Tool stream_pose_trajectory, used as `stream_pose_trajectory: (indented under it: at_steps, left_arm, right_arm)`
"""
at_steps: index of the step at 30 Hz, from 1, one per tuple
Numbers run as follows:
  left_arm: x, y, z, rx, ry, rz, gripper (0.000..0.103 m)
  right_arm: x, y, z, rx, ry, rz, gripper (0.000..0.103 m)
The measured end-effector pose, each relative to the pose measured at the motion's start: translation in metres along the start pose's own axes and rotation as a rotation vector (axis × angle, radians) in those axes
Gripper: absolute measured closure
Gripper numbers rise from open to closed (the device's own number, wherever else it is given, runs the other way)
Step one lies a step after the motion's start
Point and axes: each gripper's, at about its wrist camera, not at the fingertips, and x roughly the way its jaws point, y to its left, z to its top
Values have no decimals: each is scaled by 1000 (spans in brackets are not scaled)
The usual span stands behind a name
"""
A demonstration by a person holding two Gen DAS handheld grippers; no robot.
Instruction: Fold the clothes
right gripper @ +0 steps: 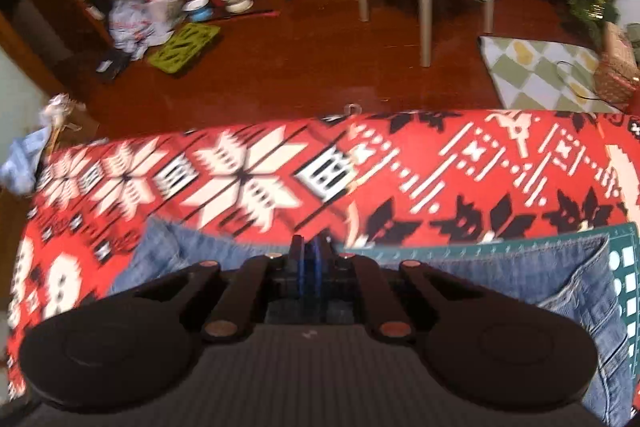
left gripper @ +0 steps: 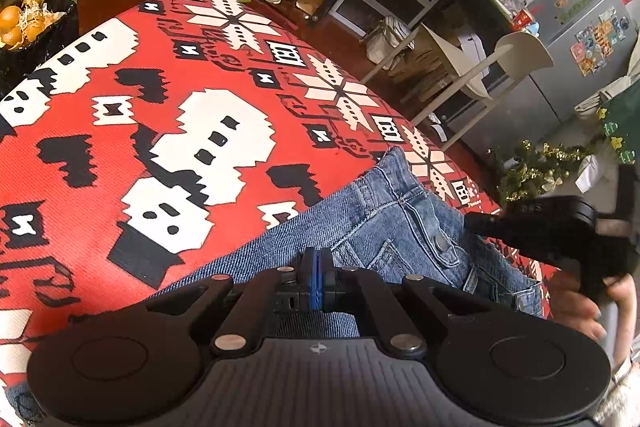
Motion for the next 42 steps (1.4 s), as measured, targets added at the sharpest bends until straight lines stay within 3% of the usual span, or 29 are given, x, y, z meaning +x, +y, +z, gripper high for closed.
stream_pose_trajectory:
  at_steps: [2,6,9,14,17,18,21,25,30,34,40,42]
  left_arm:
    - [0,0,1,2,-1,0,102]
    - [0,1,1,-10,0,-5,102]
    - [0,1,1,-13,0,-5,102]
    - [-2,0,1,-1,-6,0,102]
    - [-6,0,3,5,-22,7,102]
    - [-8,1,4,0,-27,-2,102]
    - [-12,6,8,-30,-23,-61,102]
    - [-8,1,5,-13,-9,-62,102]
    - [-7,-6,2,19,-5,-48,102]
    - [-9,-6,2,25,-15,-34,102]
    - [-3,-3,2,10,2,-32,102]
    - [-2,-5,0,21,6,-25,102]
  right_arm:
    - [0,1,5,22,11,-9,97]
    - [-26,1,1,19,-15,86,94]
    - [-31,5,-9,-10,34,104,94]
    - [-17,13,-8,-34,15,49,102]
    - [-9,12,0,-17,25,31,102]
    - [-11,11,3,-11,34,25,97]
    - [-35,4,-1,-23,35,69,97]
    - [-61,-10,-31,-52,86,80,97]
    - [-45,-18,-49,-57,106,63,103]
    - [-38,-13,-40,-26,89,34,103]
    - [-54,1,-47,-30,79,115,100]
    - [-44,7,-54,-61,88,89,101]
